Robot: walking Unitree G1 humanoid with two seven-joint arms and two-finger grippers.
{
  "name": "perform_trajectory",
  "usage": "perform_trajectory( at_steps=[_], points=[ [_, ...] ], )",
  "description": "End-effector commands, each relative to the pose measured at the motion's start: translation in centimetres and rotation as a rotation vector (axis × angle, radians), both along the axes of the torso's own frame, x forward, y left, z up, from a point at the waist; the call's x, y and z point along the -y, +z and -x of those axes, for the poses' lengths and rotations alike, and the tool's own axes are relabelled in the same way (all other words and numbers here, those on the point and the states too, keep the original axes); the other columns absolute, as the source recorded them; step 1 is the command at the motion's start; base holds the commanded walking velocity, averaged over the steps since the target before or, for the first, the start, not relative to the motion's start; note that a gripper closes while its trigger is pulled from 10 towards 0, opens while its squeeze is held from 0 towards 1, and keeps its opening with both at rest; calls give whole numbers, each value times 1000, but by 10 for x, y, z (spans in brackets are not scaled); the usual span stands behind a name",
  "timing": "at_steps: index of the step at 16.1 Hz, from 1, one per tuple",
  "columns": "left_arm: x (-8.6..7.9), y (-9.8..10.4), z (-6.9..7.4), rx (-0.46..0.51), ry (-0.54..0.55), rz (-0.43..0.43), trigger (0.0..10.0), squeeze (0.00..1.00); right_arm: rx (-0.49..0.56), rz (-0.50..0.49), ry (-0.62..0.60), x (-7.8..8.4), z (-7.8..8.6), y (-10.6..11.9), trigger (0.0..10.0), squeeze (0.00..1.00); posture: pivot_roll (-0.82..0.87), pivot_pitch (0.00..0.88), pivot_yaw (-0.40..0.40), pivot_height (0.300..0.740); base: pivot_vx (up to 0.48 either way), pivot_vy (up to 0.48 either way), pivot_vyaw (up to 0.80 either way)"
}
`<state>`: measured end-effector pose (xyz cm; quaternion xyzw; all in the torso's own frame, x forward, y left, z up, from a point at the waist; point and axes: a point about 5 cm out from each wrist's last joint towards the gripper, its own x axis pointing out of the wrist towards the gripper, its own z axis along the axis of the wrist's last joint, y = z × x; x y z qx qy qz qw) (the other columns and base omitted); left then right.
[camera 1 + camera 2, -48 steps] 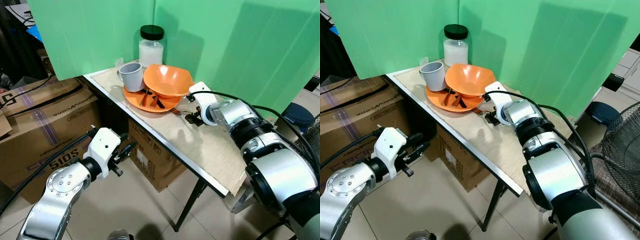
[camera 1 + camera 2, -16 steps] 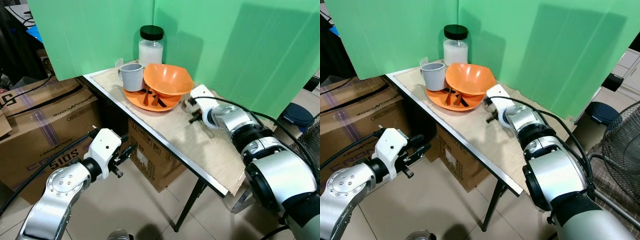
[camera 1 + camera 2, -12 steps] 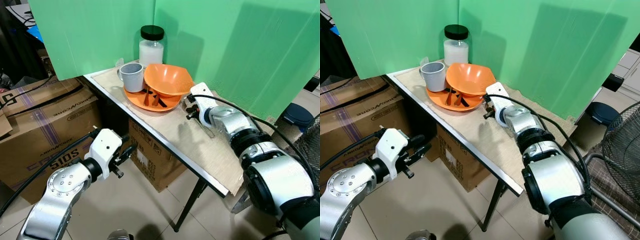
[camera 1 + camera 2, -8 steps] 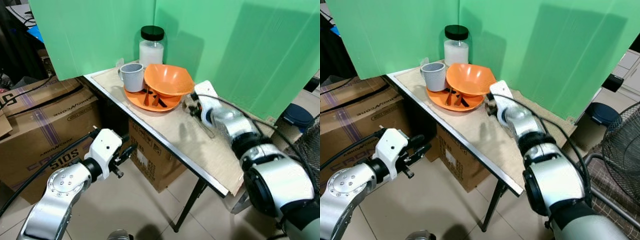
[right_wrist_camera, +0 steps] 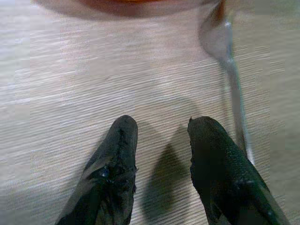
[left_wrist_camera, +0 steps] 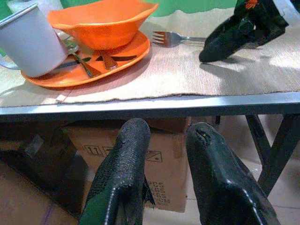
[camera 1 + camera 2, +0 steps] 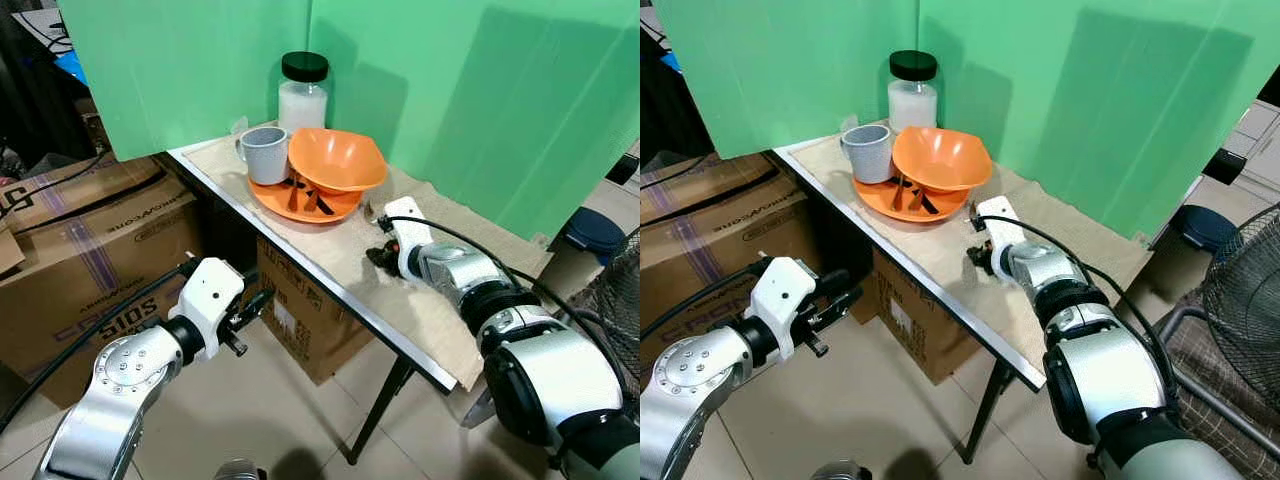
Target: Setting the table
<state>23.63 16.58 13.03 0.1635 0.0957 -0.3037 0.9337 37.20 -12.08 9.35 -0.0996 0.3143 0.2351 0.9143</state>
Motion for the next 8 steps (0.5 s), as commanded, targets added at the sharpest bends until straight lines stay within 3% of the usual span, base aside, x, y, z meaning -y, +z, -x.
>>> perform_trajectory(
  at_steps=[1,5,8],
  points=[
    [3,2,2,-2,-21,-2,10000,0,-30,0,14,3,3,-4,10000,0,137,0,-93,740,0,0,0],
    [6,5,4,-17,-57,49,10000,0,101,-107,-48,8,-8,16,10000,0,137,0,-92,740,0,0,0],
    [7,6,6,-25,-80,60,10000,0,163,-83,-114,17,-11,18,10000,0,131,0,-87,740,0,0,0]
  ],
)
